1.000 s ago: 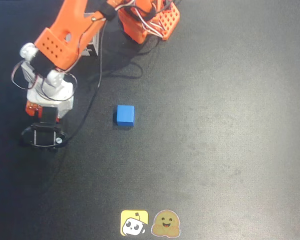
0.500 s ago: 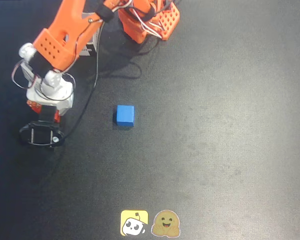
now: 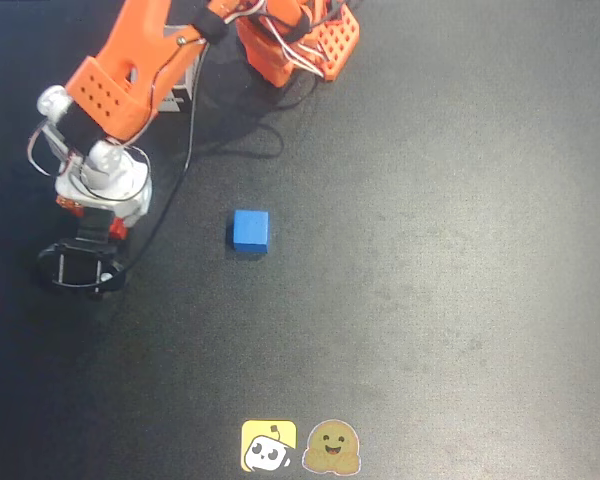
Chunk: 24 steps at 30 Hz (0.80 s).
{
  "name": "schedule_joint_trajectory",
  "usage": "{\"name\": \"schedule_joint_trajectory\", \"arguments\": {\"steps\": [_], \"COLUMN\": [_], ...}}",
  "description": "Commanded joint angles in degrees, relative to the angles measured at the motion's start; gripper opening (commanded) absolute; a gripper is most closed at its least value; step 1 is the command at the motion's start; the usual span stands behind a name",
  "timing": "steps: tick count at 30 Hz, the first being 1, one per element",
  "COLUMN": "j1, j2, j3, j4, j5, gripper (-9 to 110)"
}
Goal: Put the red cube on top of the blue cube.
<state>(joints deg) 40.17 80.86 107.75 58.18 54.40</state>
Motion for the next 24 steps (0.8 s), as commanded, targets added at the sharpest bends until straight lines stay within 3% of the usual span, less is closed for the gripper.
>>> {"name": "schedule_joint_trajectory", "arguments": {"steps": [1,24], "j1": [-0.4,-13.4], "j2": [5.1,21.2], "j3": [-4.9,-6.5], "j4": [2.8,10.5], "j5": [2.0,11.2], "gripper": [5,5]}}
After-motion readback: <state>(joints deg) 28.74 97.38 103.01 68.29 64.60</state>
